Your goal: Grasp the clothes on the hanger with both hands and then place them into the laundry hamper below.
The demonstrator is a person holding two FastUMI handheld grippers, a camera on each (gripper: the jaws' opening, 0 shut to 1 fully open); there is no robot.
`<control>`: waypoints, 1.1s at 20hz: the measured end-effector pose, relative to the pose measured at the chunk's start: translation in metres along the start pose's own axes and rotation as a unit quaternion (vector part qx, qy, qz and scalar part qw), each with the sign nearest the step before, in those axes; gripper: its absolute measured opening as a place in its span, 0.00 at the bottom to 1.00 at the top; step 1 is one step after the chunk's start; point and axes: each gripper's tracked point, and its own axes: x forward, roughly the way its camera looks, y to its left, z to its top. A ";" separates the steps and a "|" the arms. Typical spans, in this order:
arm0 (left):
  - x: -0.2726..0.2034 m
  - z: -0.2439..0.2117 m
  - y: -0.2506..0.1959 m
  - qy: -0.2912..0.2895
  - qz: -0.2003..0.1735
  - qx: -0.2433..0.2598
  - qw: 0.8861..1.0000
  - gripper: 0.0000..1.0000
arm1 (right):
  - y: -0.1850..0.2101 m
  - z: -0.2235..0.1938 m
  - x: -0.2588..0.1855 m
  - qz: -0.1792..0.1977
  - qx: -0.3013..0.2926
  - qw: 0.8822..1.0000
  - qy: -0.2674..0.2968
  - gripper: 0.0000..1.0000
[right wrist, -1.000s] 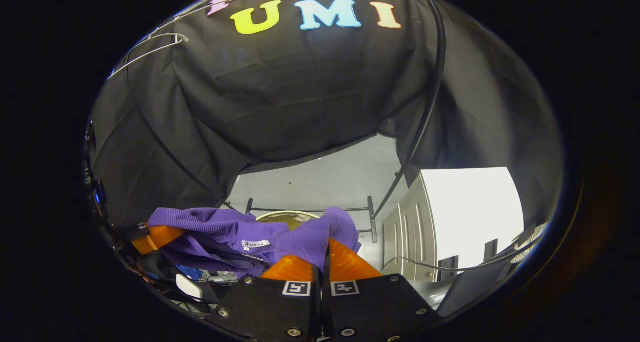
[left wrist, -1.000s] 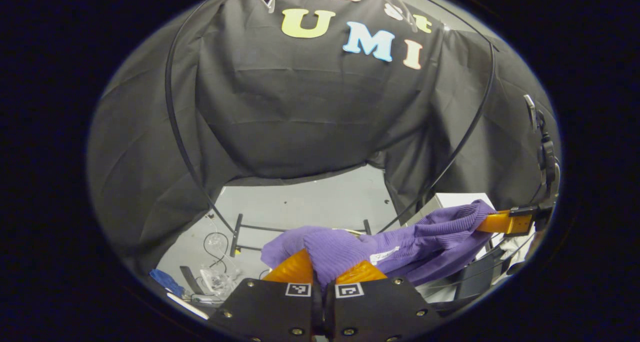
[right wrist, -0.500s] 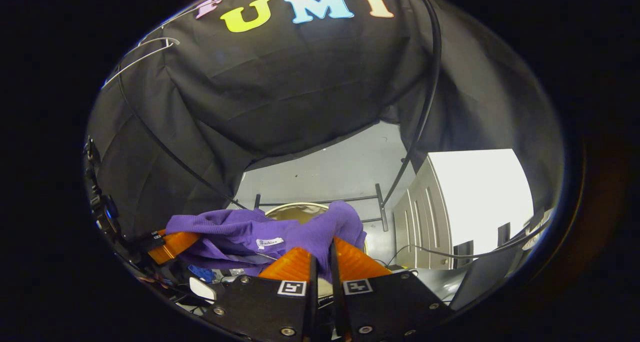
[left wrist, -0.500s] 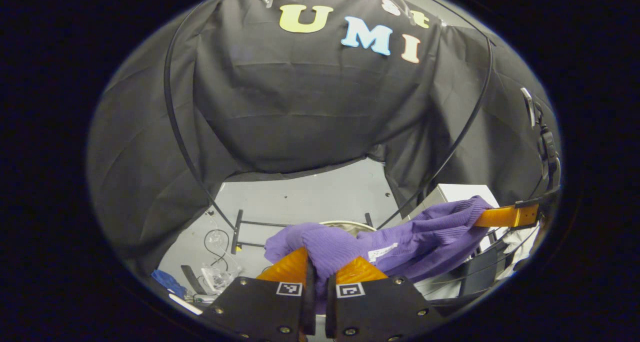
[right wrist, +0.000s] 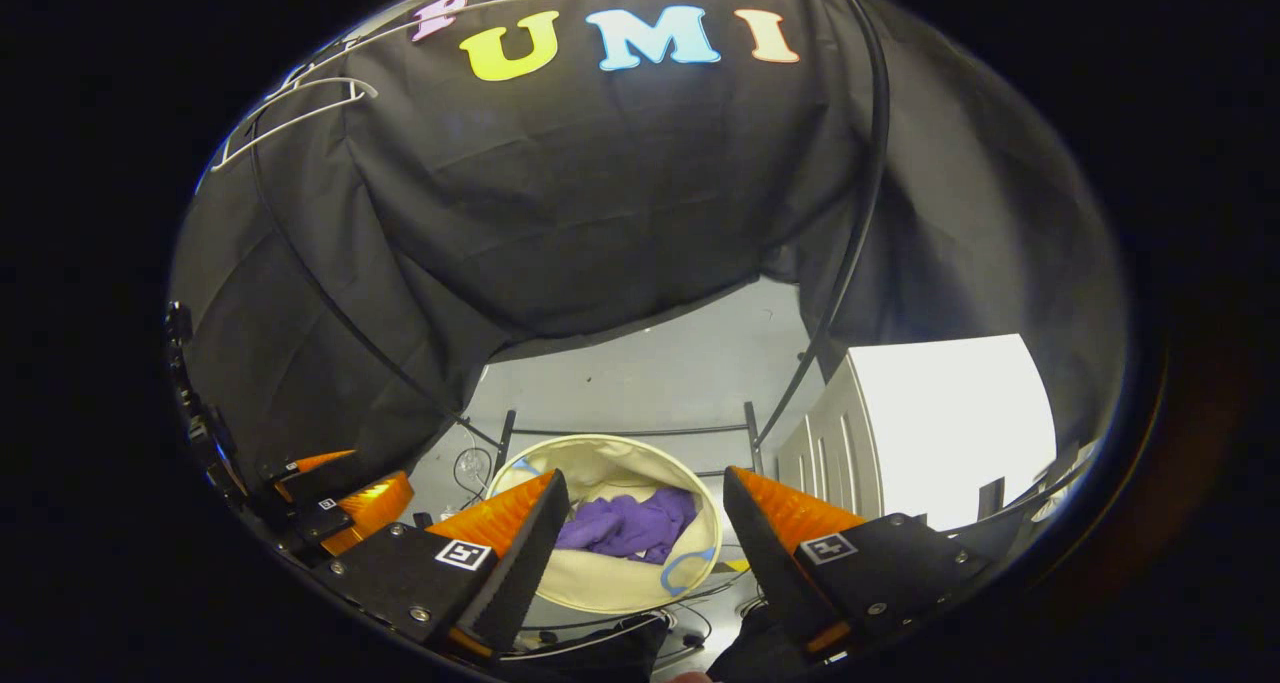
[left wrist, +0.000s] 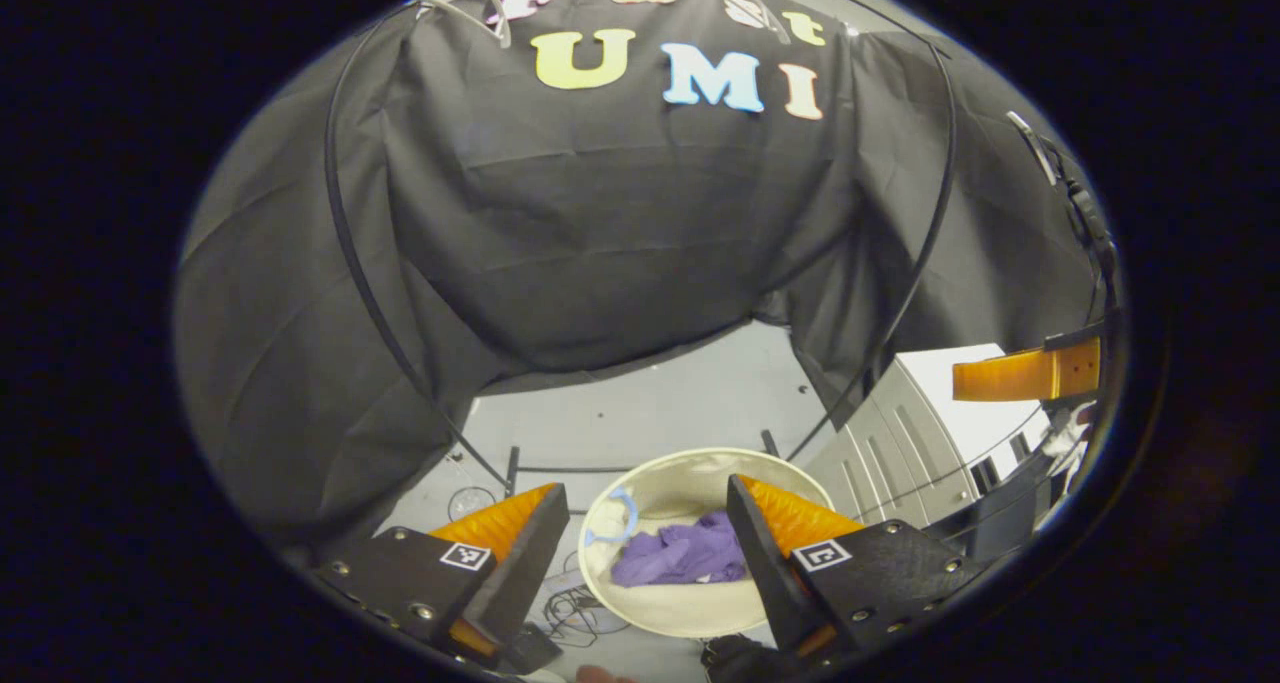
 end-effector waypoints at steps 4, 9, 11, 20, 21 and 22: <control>-0.018 0.020 -0.011 -0.024 0.027 -0.027 0.999 0.93 | -0.033 0.025 -0.012 -0.013 -0.007 1.000 -0.028 0.96; -0.061 0.076 -0.018 -0.093 0.135 -0.006 0.986 0.94 | -0.094 0.070 -0.035 -0.018 -0.023 0.996 -0.079 0.96; -0.083 0.105 -0.042 -0.122 0.160 -0.013 0.979 0.92 | -0.121 0.093 -0.055 -0.018 -0.026 0.993 -0.113 0.96; -0.176 0.236 -0.183 -0.272 0.149 -0.067 0.948 0.95 | -0.243 0.191 -0.147 -0.019 0.006 0.959 -0.284 0.95; -0.182 0.246 -0.198 -0.288 0.138 -0.068 0.945 0.95 | -0.254 0.198 -0.155 -0.020 0.008 0.954 -0.298 0.95; -0.192 0.257 -0.212 -0.306 0.125 -0.067 0.942 0.95 | -0.263 0.208 -0.165 -0.022 0.007 0.949 -0.315 0.96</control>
